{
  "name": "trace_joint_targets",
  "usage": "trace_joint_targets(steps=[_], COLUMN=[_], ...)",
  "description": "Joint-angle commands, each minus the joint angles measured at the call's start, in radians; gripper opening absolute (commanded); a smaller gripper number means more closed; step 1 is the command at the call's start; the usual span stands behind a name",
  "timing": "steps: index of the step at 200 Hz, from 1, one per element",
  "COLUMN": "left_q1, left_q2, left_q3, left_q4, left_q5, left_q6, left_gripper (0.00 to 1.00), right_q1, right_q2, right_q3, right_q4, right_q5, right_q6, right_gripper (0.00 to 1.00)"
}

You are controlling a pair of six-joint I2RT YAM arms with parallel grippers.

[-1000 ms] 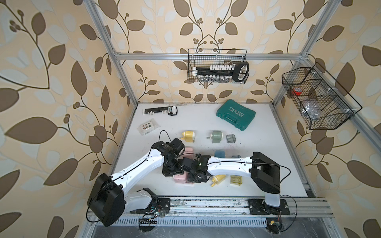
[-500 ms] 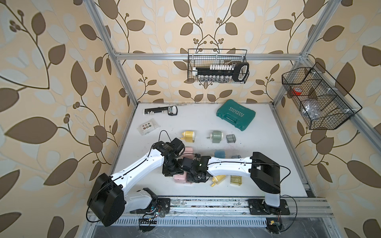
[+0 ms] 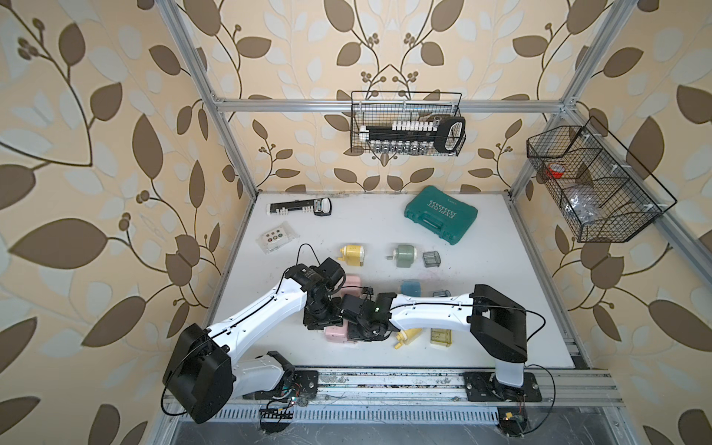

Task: Put the tray back into the pencil sharpener
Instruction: Close the container of the pencil sharpener.

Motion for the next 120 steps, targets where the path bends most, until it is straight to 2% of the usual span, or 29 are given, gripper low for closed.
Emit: trace_joint_targets(steps=[1,59,120], left_q1=[-0.011,-0.011,-0.012], left_q2=[0.032,0.03,0.031], left_q3=[-0.021,-0.021,-0.021], left_q4=[-0.002,-0.003,-0.003], left_q5=[0.01,0.011,0.01], left_q6=[0.014,0.015,0.014], left_gripper=[0.56,0.56,0.56], right_q1=[-0.001,-0.001,0.002], right_q2=[-0.028,-0.054,-0.137], right_q3=[-0.012,-0.021,-0.029], right_q4=[0.059,0.077,0.018], right_q5=[-0.036,-0.031,0.014], right_q6=[-0.018,-0.02,-0.044], right_gripper=[0.01,0.03,0.14])
